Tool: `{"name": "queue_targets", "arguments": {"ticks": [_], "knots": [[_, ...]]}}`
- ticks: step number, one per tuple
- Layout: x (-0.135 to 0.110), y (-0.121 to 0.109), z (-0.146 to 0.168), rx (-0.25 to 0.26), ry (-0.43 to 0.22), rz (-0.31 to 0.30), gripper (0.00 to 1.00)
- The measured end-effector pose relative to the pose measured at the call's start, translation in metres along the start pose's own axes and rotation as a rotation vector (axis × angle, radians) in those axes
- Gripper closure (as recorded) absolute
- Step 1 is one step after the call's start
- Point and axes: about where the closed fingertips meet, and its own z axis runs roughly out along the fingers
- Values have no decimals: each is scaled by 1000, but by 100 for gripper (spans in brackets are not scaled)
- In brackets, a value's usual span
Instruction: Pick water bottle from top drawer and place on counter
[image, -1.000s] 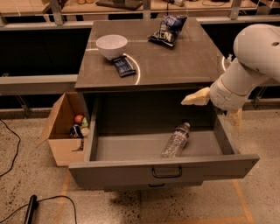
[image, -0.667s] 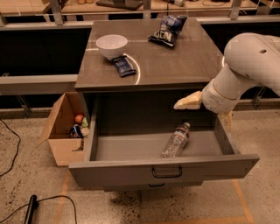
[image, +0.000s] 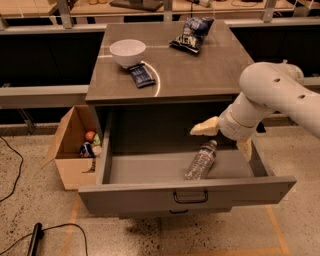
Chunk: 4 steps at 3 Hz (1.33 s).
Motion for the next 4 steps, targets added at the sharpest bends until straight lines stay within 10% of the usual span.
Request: {"name": "queue_targets", "arguments": {"ticks": [4], "knots": [[-2, -12, 87, -31, -20, 21, 0]]}}
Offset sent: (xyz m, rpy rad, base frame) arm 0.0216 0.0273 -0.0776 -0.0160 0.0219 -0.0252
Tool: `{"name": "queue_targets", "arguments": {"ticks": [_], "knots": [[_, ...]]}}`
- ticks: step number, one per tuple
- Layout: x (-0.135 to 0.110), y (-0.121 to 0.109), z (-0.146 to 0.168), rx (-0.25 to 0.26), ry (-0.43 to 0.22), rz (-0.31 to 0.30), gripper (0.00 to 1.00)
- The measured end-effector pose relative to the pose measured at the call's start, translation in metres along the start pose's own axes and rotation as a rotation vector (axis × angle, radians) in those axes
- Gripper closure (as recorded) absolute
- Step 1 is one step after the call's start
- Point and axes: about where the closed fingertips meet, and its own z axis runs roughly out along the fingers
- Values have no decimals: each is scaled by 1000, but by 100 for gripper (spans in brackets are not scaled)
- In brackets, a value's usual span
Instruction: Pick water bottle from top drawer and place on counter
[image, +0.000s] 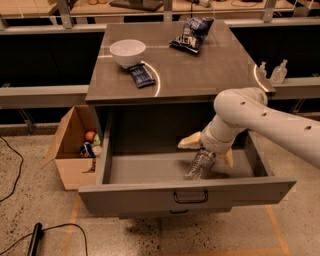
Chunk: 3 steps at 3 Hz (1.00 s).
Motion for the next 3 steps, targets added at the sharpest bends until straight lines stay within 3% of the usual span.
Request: {"name": "queue_targets", "arguments": {"ticks": [1, 3], "knots": [[-3, 0, 6, -9, -9, -7, 18], [-8, 0, 8, -12, -10, -17, 64]]}}
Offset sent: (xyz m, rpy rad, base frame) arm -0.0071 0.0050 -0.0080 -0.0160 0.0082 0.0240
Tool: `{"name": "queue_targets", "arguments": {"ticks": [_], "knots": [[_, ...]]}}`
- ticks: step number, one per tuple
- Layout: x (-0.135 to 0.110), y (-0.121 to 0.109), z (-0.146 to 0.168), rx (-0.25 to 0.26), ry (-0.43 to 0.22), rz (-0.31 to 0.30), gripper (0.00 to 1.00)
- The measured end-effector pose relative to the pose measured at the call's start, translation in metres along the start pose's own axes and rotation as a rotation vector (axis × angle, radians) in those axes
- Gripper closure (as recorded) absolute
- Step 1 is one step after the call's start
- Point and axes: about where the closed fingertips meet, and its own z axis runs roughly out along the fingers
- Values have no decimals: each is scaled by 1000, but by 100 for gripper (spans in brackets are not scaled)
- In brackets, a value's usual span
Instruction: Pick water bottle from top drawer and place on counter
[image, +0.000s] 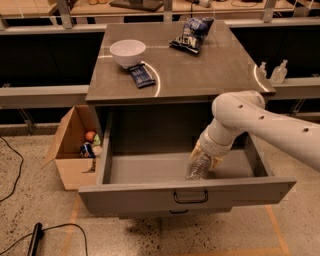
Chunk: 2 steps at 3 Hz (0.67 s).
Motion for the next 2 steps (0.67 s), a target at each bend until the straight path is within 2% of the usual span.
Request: {"name": "queue_targets", "arguments": {"ticks": [1, 2], "knots": [[8, -3, -25, 8, 27, 43, 88], [21, -4, -77, -12, 112, 103, 100]]}}
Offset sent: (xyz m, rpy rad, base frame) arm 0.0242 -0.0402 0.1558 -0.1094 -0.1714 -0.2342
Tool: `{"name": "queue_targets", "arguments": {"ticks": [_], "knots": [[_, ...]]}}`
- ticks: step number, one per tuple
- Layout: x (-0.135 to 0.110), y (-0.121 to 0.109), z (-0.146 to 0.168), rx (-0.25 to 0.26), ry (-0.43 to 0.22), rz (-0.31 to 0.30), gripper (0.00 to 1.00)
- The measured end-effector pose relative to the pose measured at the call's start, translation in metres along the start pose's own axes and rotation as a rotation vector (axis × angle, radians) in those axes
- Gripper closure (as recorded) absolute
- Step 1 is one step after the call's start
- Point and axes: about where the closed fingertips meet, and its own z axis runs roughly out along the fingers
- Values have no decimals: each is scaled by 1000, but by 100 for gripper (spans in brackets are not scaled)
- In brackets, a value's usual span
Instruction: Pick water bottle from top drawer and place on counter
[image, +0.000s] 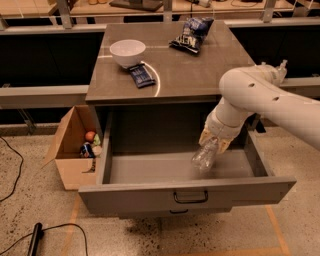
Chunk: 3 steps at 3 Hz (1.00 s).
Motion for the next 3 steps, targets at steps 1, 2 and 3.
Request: {"name": "queue_targets", "arguments": {"ticks": [1, 2, 3], "knots": [[15, 4, -48, -22, 62, 76, 100], [21, 16, -101, -26, 87, 146, 100], [28, 23, -151, -11, 85, 190, 100]]}}
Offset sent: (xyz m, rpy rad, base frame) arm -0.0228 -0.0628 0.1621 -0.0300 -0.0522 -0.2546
